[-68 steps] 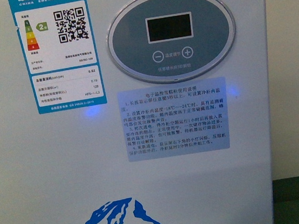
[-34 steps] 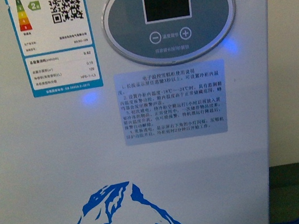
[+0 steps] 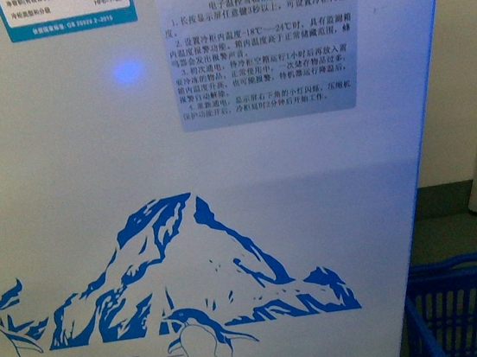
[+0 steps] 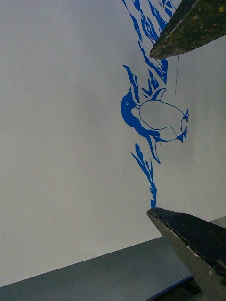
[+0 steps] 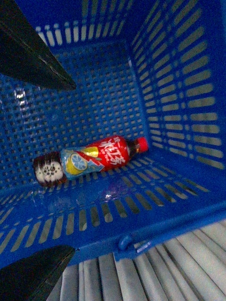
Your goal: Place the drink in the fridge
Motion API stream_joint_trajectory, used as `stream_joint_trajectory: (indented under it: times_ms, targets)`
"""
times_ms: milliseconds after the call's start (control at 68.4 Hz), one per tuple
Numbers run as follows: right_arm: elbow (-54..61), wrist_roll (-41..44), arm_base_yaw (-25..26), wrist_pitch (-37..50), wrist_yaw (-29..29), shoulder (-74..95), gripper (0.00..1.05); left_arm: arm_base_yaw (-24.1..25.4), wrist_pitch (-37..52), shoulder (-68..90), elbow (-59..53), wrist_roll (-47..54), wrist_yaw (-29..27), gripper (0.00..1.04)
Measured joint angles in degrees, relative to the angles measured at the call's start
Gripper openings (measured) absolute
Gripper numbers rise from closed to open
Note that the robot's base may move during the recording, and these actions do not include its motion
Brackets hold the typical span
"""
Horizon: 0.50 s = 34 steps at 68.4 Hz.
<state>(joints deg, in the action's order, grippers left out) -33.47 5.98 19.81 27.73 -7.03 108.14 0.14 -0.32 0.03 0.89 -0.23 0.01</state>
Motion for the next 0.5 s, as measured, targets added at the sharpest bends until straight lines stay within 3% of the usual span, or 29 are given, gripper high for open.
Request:
stream_joint_trajectory:
  times_ms: [263, 497]
  targets:
    - [-12.7, 7.5, -4.4, 4.8, -10.8, 26.6, 0.98, 0.0, 0.0, 0.0, 0.0, 0.0, 0.0, 0.97]
    - [-27.6, 10.3, -4.8, 0.4, -15.3, 43.0, 0.98, 0.0, 0.0, 0.0, 0.0, 0.0, 0.0, 0.97]
